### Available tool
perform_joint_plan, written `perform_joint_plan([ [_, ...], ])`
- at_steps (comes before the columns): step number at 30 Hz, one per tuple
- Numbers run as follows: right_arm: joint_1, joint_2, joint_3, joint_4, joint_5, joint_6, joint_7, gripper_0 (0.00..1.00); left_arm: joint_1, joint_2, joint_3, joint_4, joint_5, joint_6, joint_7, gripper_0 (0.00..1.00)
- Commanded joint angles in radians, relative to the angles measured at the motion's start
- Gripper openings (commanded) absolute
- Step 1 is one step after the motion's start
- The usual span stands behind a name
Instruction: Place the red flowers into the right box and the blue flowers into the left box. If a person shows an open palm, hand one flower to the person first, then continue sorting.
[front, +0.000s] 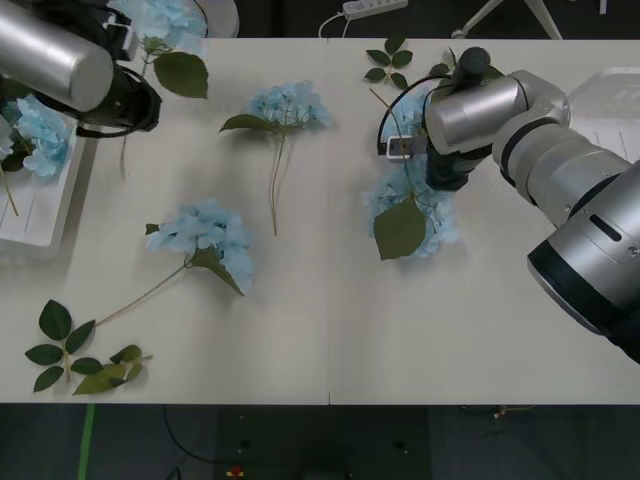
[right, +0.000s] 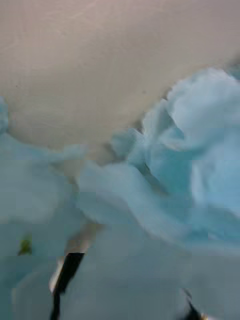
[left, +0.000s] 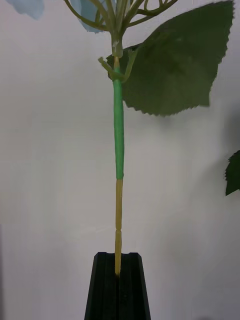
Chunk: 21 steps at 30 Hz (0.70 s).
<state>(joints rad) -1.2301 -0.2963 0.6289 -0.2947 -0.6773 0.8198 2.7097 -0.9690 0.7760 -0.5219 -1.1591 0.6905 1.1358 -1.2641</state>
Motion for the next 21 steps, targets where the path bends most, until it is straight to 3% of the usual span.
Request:
perform_joint_plan([
  [1, -0.1, -0.084, -0.109, -0.001, -0.077, 0.093, -0.004, 1.0, 0.006, 0.175, 0.166, -0.16, -0.055, 0.285, -0.161, 0.0],
  [5, -0.106, -0.095, -0.124, -0.003, -0.102, 0.05, -0.004, 1.0, 0.016, 0.276, 0.249, -0.174, -0.092, 0.49, -0.264, 0.0],
  [8, -0.101, -0.086, -0.123, -0.004, -0.11, 0.002, -0.004, 1.0, 0.056, 0.327, 0.283, -0.172, -0.143, 0.519, -0.319, 0.0],
  [13, -0.097, -0.046, -0.097, -0.004, -0.117, -0.067, -0.004, 1.0, 0.213, 0.379, 0.404, -0.176, -0.131, 0.472, -0.414, 0.0],
  [21, -0.057, -0.003, -0.043, -0.003, -0.076, -0.145, -0.004, 1.0, 0.544, 0.396, 0.622, -0.246, -0.111, 0.328, -0.56, 0.0],
])
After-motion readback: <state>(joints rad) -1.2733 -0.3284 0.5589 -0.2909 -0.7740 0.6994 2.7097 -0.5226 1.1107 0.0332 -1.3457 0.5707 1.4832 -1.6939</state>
